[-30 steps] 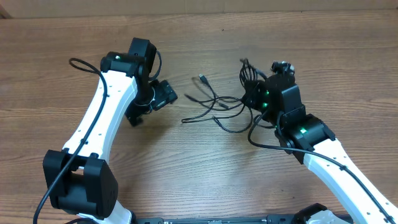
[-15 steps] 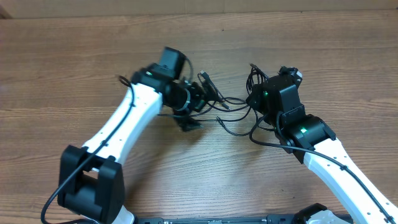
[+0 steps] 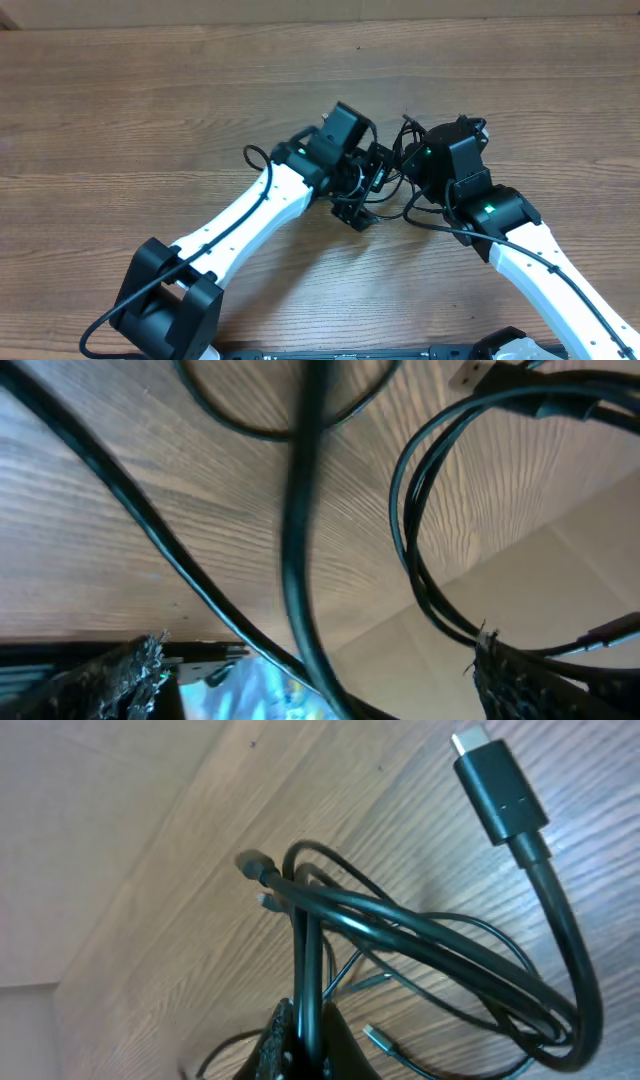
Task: Untangle cables
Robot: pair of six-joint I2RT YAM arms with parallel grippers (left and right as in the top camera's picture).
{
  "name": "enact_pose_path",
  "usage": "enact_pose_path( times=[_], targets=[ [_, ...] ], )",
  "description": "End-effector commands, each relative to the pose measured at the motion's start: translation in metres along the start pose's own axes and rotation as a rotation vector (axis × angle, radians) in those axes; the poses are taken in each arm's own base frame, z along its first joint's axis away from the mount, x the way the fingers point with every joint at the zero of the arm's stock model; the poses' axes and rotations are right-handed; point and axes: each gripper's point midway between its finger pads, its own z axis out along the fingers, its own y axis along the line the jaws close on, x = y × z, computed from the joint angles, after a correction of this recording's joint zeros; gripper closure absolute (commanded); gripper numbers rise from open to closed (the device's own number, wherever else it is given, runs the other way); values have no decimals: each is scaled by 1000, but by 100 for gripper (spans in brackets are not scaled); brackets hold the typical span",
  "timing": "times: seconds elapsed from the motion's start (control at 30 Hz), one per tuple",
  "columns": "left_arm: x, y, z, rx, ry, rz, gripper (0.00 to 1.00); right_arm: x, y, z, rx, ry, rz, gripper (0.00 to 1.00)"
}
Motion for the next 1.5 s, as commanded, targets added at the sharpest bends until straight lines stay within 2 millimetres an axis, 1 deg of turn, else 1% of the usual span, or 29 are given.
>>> enact_pose_path(
  times=[0.0, 0.1, 0.23, 0.27, 0.4, 0.47, 0.53, 0.63, 0.67, 0.77, 0.8, 0.87, 0.93, 0.97, 1.0, 1.1, 1.17, 1.23, 1.3, 1.33, 1.37, 1.4, 1.47],
  targets=[
    [2, 0, -3, 13, -32, -133, 0, -15, 7, -7, -29, -17, 56, 96],
    [2, 0, -2, 16, -34, -224, 0, -11, 6, -7, -47, 51, 102, 96],
    [-3, -1, -2, 28, -67, -311, 0, -3, 11, -9, -93, 145, 161, 96],
    [-6, -1, -1, 33, -84, -320, 2, -1, 12, -9, -100, 166, 178, 96],
    [-12, -6, 1, 59, -115, -314, 5, 12, 20, -13, -145, 256, 187, 96],
    [-12, -11, 2, 76, -107, -305, 1, 16, 20, -14, -141, 281, 219, 96],
    [-10, -16, 3, 94, -101, -293, 0, 18, 19, -15, -125, 295, 289, 96],
    [-11, -17, 3, 99, -104, -291, 6, 19, 19, -15, -125, 307, 314, 96],
    [-13, -18, 3, 103, -115, -292, 13, 19, 19, -15, -124, 307, 313, 96],
    [-22, -17, 2, 111, -165, -297, 41, 20, 17, -15, -114, 310, 314, 96],
    [-25, -16, 1, 114, -184, -297, 48, 21, 15, -15, -102, 311, 315, 96],
    [-30, -14, 0, 109, -213, -285, 66, 20, 6, -13, -63, 291, 315, 96],
    [-37, -10, -1, 98, -246, -269, 82, 15, -10, -11, 4, 239, 317, 96],
    [-39, -10, -2, 96, -254, -256, 87, 14, -13, -11, 20, 226, 317, 96],
    [-42, -10, -3, 94, -266, -229, 95, 13, -17, -10, 36, 215, 315, 96],
    [-51, -13, -8, 91, -289, -129, 95, 11, -20, -10, 41, 205, 254, 96],
    [-63, -15, -14, 82, -311, -13, 96, 9, -22, -9, 45, 188, 168, 88],
    [-70, -18, -20, 74, -312, 95, 96, 1, -28, -8, 70, 143, 109, 74],
    [-73, -21, -26, 73, -297, 178, 96, -6, -34, -8, 98, 98, 55, 60],
    [-72, -25, -34, 84, -263, 278, 96, -12, -39, -8, 119, 65, 2, 46],
    [-69, -29, -39, 99, -240, 335, 96, -14, -40, -8, 126, 54, -18, 37],
    [-66, -34, -44, 117, -224, 393, 96, -15, -41, -8, 132, 48, -23, 32],
    [-58, -44, -55, 163, -199, 502, 96, -15, -43, -8, 139, 49, -22, 27]
  ],
)
